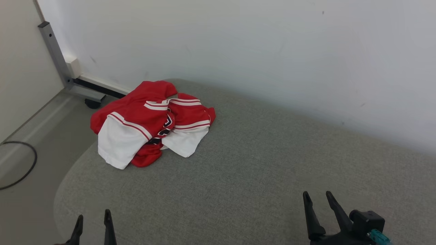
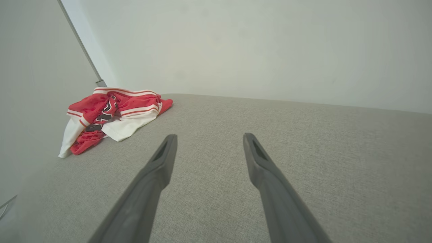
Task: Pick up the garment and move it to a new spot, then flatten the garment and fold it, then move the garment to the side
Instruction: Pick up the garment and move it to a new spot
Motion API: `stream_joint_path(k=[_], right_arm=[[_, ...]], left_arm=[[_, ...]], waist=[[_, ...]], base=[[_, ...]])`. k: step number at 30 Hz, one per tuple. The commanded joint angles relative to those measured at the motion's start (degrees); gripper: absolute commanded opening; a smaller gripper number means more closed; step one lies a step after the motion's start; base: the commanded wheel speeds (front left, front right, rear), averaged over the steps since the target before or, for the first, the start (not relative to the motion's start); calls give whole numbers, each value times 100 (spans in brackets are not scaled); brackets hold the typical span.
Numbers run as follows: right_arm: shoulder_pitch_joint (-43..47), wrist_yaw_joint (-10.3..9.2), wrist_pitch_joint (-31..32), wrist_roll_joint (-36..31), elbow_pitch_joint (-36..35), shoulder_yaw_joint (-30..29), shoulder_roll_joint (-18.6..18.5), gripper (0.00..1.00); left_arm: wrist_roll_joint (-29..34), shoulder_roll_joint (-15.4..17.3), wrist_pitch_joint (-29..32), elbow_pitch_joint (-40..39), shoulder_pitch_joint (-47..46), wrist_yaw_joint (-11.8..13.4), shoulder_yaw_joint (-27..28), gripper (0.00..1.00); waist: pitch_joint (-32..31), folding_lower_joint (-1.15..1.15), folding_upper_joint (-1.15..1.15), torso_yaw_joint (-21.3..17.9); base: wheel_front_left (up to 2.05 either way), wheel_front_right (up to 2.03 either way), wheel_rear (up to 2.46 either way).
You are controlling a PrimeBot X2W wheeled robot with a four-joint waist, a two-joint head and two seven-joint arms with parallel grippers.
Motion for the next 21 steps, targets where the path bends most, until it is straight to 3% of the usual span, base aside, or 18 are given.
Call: stream_joint_path(k=[1, 15, 21], right_arm=[[-120, 19, -3, -37, 67, 89, -3, 100], [-468, 19, -135, -31, 444, 351, -1, 100], [-422, 19, -70, -81, 379, 336, -3, 100]], left_arm=[[-65, -10, -42, -83, 107, 45, 49, 100], [-138, -32, -72, -212, 106, 93, 49, 100], [-265, -64, 243, 266, -634, -148, -148, 100]], waist=[[275, 0, -1, 288], [354, 0, -1, 329], [445, 0, -1, 390]], base=[[0, 0, 0], [0, 0, 0], [0, 0, 0]])
